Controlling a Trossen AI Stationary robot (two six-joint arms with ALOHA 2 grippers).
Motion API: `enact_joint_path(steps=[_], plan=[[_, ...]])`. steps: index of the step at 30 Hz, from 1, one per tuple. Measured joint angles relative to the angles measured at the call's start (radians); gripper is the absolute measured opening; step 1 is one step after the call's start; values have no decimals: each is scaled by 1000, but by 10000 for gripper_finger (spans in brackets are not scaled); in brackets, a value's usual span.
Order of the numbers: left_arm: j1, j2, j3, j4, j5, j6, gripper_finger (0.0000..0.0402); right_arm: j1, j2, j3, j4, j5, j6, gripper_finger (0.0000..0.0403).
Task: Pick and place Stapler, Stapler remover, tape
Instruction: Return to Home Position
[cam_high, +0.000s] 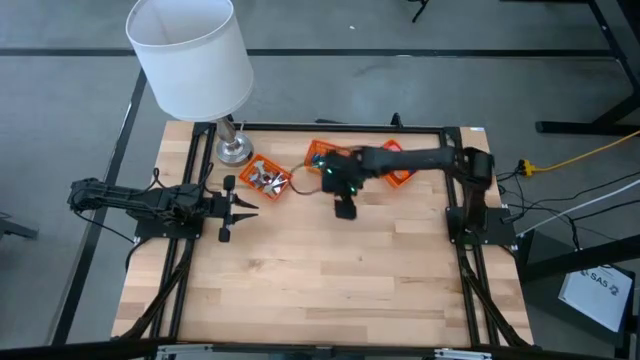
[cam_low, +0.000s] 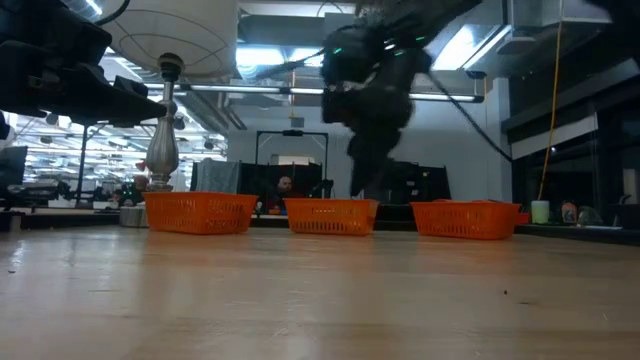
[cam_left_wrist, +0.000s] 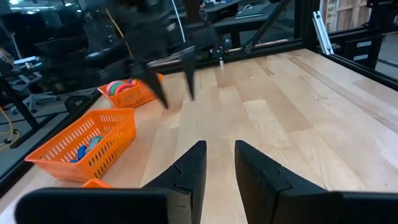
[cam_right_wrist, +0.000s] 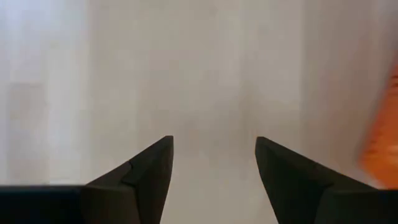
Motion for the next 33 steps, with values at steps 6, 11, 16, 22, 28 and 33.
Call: enact_joint_path(steps=[6,11,16,22,28,33], plan=[[0,0,0,0,0,0,77,91,-282,-369,328,12,139,229],[0,0,0,0,0,0,80,110,-540,-684,635,40,255,229],[0,0,0,0,0,0,77,110,-793,-983,879,37,358,229],[0,0,0,0,0,0,80,110,-1023,-1196,1022,37,372,229],[0,0,0,0,0,0,82,110,-1191,-1338,1115,38,368,229],[0,0,0,0,0,0,79,113,-1296,-1425,1177,38,342,229]])
